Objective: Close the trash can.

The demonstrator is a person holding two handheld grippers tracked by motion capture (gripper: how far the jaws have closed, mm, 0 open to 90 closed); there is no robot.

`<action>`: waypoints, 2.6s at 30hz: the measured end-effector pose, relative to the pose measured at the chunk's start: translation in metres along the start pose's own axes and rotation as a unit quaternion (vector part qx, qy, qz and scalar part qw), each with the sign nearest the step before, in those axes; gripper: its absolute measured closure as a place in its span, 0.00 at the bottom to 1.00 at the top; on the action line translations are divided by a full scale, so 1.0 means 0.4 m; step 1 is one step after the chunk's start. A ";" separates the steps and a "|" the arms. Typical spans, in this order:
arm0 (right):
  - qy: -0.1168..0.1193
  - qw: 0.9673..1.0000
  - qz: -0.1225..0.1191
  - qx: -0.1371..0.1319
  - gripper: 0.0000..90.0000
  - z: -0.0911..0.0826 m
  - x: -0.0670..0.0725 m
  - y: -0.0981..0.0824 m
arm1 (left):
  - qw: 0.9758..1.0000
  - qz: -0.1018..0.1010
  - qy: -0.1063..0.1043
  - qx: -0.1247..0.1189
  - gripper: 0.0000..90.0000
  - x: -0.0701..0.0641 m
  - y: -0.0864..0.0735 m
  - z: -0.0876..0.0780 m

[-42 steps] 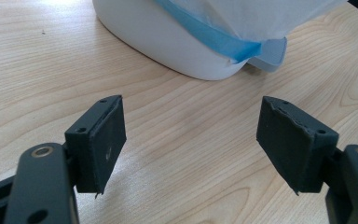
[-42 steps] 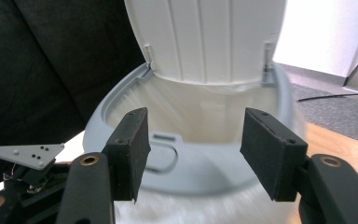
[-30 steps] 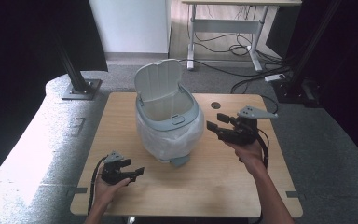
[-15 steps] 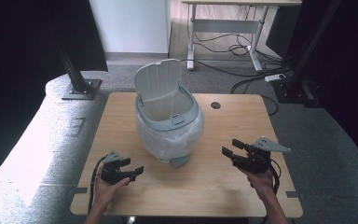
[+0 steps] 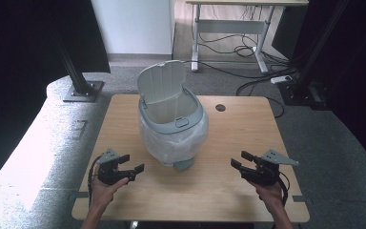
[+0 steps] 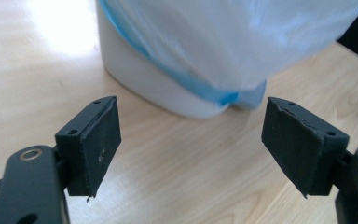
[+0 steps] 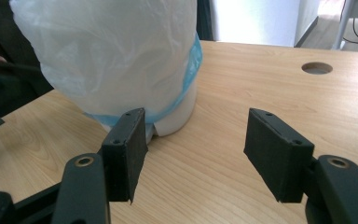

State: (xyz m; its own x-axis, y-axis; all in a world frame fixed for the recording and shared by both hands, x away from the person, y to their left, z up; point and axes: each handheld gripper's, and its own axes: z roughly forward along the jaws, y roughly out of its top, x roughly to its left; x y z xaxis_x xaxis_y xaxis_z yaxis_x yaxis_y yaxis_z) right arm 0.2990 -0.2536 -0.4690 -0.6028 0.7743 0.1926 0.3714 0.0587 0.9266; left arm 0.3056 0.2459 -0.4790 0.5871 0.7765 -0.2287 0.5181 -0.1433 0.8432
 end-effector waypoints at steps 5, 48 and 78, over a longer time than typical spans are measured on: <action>-0.002 1.000 0.006 0.005 0.42 -0.004 -0.007 -0.013 | 0.999 0.007 -0.018 -0.030 0.21 -0.004 0.063 -0.054; -0.015 0.999 0.031 0.025 0.42 -0.035 -0.042 -0.070 | 0.994 0.046 -0.047 -0.085 0.22 0.073 0.516 0.018; -0.025 0.998 0.051 0.014 0.42 -0.057 -0.041 -0.071 | 0.991 0.064 -0.107 -0.057 0.21 -0.042 0.445 0.054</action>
State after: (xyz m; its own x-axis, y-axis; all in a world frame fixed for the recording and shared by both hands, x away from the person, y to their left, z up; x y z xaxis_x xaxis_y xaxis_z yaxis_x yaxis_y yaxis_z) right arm 0.2821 -0.2822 -0.4912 -0.5259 0.8072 0.2682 0.4481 -0.0050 0.8939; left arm 0.4014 0.1938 -0.3354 0.7681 0.6072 -0.2030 0.3635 -0.1525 0.9190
